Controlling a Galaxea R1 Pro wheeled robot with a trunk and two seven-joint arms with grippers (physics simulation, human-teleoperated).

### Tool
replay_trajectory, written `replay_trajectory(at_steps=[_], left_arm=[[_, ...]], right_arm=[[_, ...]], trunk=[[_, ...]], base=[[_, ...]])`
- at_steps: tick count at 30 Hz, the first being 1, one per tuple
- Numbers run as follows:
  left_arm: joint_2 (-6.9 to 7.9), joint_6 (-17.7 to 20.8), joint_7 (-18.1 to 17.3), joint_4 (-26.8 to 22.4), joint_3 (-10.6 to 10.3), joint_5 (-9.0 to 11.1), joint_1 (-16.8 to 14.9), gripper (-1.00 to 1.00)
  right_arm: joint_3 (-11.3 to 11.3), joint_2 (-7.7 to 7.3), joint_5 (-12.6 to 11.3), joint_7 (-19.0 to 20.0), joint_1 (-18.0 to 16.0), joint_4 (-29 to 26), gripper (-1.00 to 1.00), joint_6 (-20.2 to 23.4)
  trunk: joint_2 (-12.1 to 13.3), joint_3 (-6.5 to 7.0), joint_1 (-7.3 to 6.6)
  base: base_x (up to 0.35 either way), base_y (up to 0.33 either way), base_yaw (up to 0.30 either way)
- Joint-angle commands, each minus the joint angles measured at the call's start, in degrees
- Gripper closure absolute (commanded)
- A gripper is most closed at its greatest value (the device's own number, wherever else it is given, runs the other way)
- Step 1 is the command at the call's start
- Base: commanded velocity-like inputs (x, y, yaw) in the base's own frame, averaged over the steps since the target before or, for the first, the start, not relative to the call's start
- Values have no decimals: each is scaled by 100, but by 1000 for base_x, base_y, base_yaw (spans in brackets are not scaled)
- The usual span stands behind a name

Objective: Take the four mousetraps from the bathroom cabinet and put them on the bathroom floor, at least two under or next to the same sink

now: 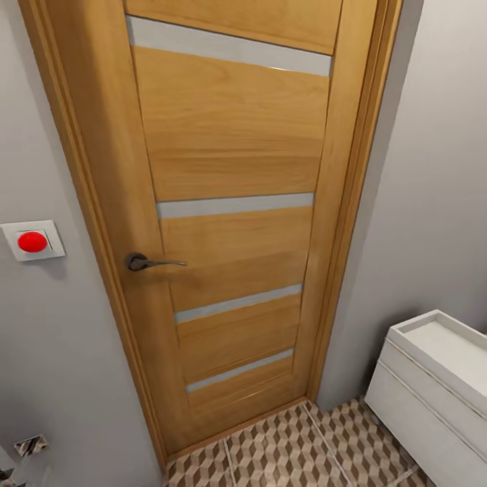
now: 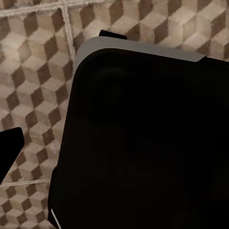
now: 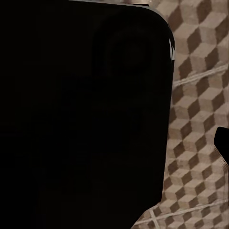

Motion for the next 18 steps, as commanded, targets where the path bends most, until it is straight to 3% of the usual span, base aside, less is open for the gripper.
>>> replay_trajectory(at_steps=[1, 11, 18], left_arm=[[-1, -7, -1, -5, 11, 24, 1, -100], [-1, 1, -1, -5, 11, 24, 1, -100], [-1, 0, -1, -5, 11, 24, 1, -100]], right_arm=[[2, 0, 4, -3, 2, -1, -100, -20], [2, 0, 4, -2, 2, 1, -100, -10], [-2, -1, -1, 18, 2, 2, -100, 26]], trunk=[[-2, -3, 0], [-2, -3, 0], [-2, -3, 0]], base=[[0, 0, 271], [0, 0, 264], [0, 0, 92]])
